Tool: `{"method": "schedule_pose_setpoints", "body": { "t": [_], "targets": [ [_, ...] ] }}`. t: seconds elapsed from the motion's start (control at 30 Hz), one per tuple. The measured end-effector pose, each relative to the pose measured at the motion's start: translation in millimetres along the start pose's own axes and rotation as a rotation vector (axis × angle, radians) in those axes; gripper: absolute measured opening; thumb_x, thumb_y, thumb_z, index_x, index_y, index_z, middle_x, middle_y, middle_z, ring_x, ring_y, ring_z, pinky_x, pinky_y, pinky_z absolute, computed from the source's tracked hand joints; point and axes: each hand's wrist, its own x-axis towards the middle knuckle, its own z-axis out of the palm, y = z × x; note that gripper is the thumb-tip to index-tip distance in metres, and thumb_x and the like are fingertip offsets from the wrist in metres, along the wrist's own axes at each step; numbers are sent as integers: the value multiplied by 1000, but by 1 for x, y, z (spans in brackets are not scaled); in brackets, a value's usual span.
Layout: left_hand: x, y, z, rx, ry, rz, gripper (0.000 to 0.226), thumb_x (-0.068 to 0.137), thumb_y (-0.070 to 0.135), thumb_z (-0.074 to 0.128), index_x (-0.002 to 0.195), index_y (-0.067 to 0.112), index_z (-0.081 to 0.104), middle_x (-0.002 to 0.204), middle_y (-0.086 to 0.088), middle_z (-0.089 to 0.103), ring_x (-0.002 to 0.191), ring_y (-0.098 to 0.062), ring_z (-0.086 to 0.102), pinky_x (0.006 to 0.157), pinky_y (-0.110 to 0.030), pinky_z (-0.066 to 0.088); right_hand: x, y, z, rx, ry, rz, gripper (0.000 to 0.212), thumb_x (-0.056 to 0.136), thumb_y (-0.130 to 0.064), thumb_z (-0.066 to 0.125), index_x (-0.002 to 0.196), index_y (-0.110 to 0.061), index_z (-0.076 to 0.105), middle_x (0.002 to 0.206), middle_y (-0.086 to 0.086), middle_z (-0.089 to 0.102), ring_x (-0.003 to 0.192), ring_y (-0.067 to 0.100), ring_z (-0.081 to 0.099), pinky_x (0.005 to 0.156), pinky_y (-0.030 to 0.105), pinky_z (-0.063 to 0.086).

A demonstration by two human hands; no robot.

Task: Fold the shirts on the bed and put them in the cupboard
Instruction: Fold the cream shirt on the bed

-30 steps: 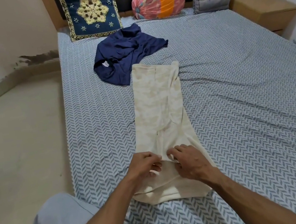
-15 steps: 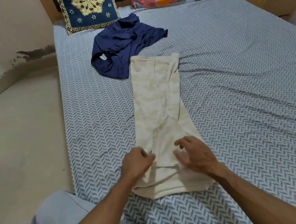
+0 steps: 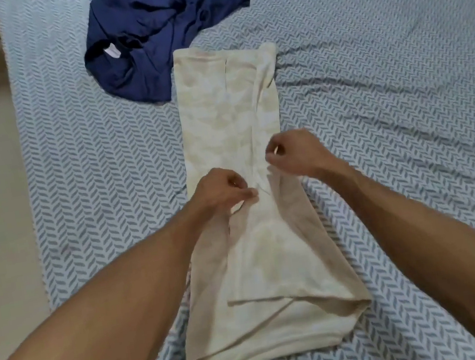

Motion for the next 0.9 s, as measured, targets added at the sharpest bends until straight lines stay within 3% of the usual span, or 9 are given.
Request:
{"method": "schedule_pose_setpoints", "body": {
  "t": [0.1,0.2,0.33,0.47,0.53,0.67,0.77,0.9],
  "targets": [
    [17,-7,-10,-103,-136,-26,24,69,36,92,79,20,79,70,7,74,60,-1,63,56,-17,48,69,-2,-15,113,152,131,21,87,-32,65,100,-19,76,102,5,76,97,24,70,91,38,55],
    [20,-12,-11,-107,-192,-41,21,68,33,92,79,21,80,67,14,72,60,1,63,58,-16,46,129,-3,-24,114,214,233,30,88,-32,64,102,-8,74,101,13,75,98,30,69,84,35,55],
    [21,-18,-9,-83,-196,-15,12,71,28,89,78,22,81,69,14,74,68,0,68,62,-14,46,182,-3,-19,95,225,361,42,89,-36,67,116,-4,65,117,16,68,109,33,66,72,29,46],
    [18,-20,-10,-107,-217,-22,7,72,17,83,74,22,80,71,11,75,66,2,66,59,-10,47,203,-8,-15,121,260,439,43,91,-25,64,127,-3,60,130,17,61,120,36,60,90,38,53],
    [18,-18,-10,-96,-218,-29,8,72,14,82,73,22,79,70,11,74,63,4,64,55,-7,45,208,-12,-18,222,340,502,41,94,-24,56,131,-6,60,132,12,61,123,31,59,94,34,50],
    [17,-18,-9,-92,-222,-34,11,69,10,80,68,20,76,72,8,74,68,-3,68,64,-16,55,210,-28,-19,249,468,328,36,93,-33,49,119,-11,60,122,10,64,113,27,60,82,28,41],
    [15,-18,-8,-98,-218,-45,7,66,9,79,69,13,74,77,1,75,75,-14,72,73,-31,61,212,-42,-13,262,445,231,33,93,-35,50,112,-11,62,116,11,66,108,28,62,78,26,37],
    [15,-19,-7,-116,-211,-56,19,61,12,77,71,1,66,80,-10,71,59,-10,57,57,-28,52,215,-54,-2,306,372,171,28,94,-28,50,112,-10,62,114,9,67,107,25,61,78,25,40]
  ]
}}
